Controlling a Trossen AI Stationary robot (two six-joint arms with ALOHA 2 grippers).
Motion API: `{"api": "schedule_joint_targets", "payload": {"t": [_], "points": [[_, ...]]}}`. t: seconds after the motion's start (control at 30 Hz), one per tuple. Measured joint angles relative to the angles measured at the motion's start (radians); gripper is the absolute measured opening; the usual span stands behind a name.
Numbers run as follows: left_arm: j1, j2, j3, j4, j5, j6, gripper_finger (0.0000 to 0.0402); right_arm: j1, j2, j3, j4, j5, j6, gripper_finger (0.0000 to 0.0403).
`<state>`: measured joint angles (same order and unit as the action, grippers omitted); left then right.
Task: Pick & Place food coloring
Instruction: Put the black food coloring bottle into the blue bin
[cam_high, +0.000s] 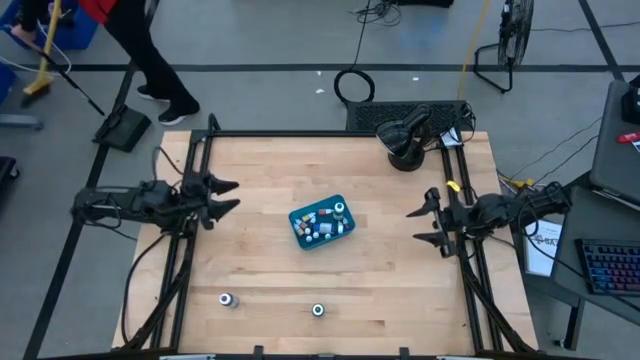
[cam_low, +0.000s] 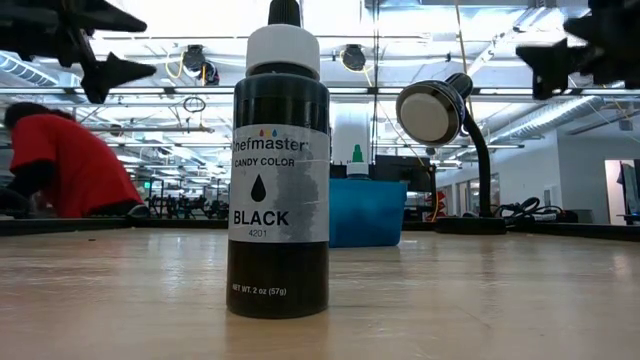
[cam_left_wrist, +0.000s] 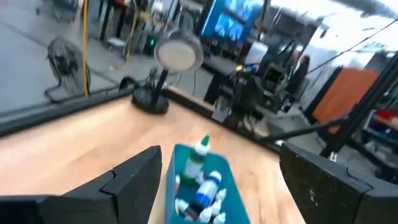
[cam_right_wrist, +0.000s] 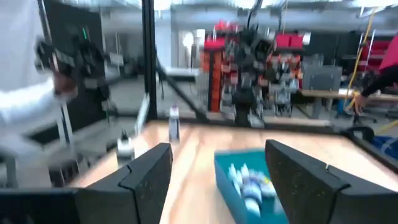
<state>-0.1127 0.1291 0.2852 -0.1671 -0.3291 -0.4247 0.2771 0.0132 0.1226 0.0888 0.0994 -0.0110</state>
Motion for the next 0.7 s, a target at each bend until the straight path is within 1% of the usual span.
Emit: {"api": "schedule_joint_targets", "payload": {"t": [0.07,0.13,0.2,0.3,0.33,0.4,0.5,0.53,0.6,0.7], "points": [[0.000,0.053,0.000,0.004,-0.010,-0.025,0.0324,0.000,-0.007,-0.001,-0.055,0.001,-0.020,0.0245],[0.000,0.104,0.000,0.004,-0.046,-0.066,0.0324,0.000,-0.007,-0.001,-0.065,0.001,-0.018,0.0243],[0.000,0.156,0.000,0.005,-0.088,-0.083,0.0324,0.000,-0.007,-0.001,-0.063,0.001,0.008,0.0243],[0.000,0.230,0.000,0.000,-0.091,-0.121,0.0324,0.000,-0.006,-0.001,-0.064,0.002,0.064,0.0245],[0.000,0.256,0.000,0.004,-0.077,-0.132,0.0324,0.000,-0.006,-0.001,-0.063,0.002,0.075,0.0246],[0.000,0.310,0.000,0.034,-0.009,-0.146,0.0324,0.000,-0.006,-0.001,-0.063,0.002,0.078,0.0246],[-0.025,0.408,0.000,0.181,0.166,-0.134,0.0322,0.000,-0.006,-0.001,-0.064,0.003,0.078,0.0245],[-0.045,0.449,0.000,0.240,0.209,-0.128,0.0320,0.000,-0.006,-0.001,-0.064,0.003,0.078,0.0244],[-0.089,0.545,0.033,0.269,0.223,-0.108,0.0314,0.000,-0.006,-0.001,-0.063,0.003,0.078,0.0243],[-0.160,0.730,0.151,0.208,0.182,-0.096,0.0306,0.000,-0.006,-0.001,-0.063,0.003,0.078,0.0244]]}}
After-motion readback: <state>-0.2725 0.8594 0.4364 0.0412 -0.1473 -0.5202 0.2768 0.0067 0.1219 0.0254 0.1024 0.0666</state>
